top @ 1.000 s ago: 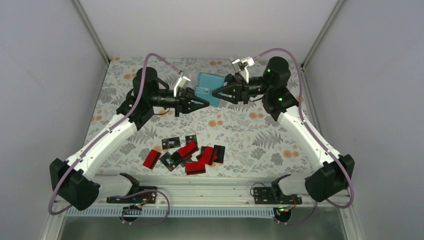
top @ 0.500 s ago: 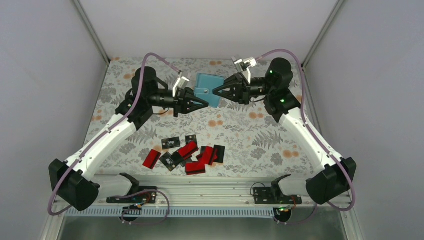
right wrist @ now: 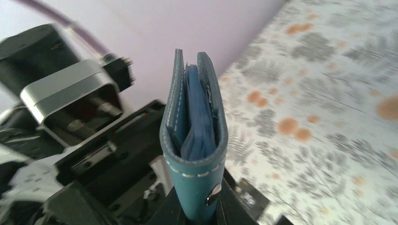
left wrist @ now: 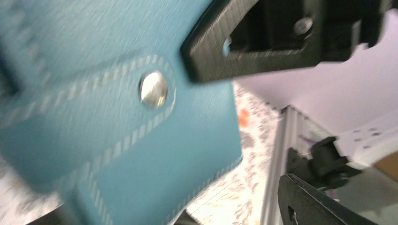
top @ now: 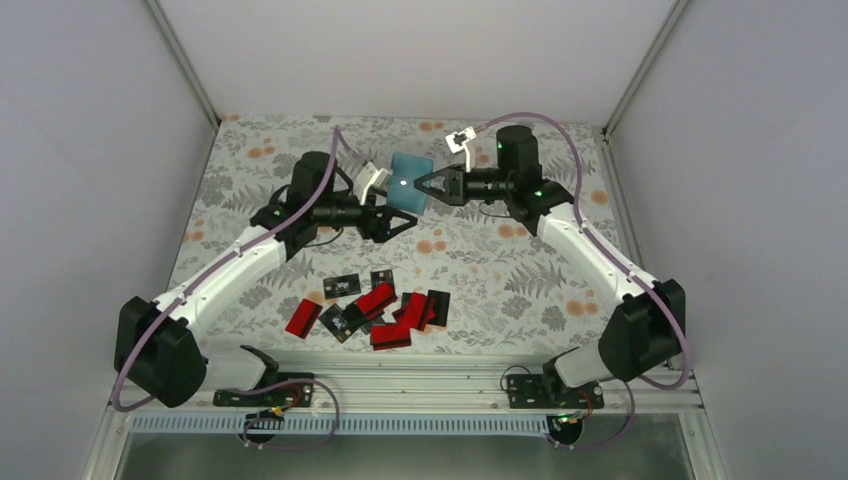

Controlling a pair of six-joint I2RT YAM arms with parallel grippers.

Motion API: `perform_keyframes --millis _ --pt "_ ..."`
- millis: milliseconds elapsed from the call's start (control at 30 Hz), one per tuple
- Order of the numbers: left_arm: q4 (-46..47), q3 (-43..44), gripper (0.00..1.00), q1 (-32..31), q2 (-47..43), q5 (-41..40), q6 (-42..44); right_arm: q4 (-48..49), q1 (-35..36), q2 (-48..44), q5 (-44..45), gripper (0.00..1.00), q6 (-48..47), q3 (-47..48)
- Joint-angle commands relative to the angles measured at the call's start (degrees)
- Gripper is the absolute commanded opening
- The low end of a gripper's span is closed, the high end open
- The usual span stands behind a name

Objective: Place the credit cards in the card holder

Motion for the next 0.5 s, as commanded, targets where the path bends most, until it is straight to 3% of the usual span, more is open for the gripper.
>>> perform_keyframes --millis 0,267,467 --pt "-3.66 -4.27 0.81 0.08 -2.67 -13.61 2.83 -5.79 -0.18 1.07 14.56 0.04 -1.45 -3.6" --pt "-4.37 -7.04 0.81 -2.35 -3.52 -30.74 -0.14 -10.0 -0.12 7.3 18.08 0.04 -1.72 -5.55" --pt "-2.32 -5.47 0.79 -6.37 1.06 -39.93 -1.31 -11.56 0.34 10.42 17.87 0.04 -1.24 -5.13"
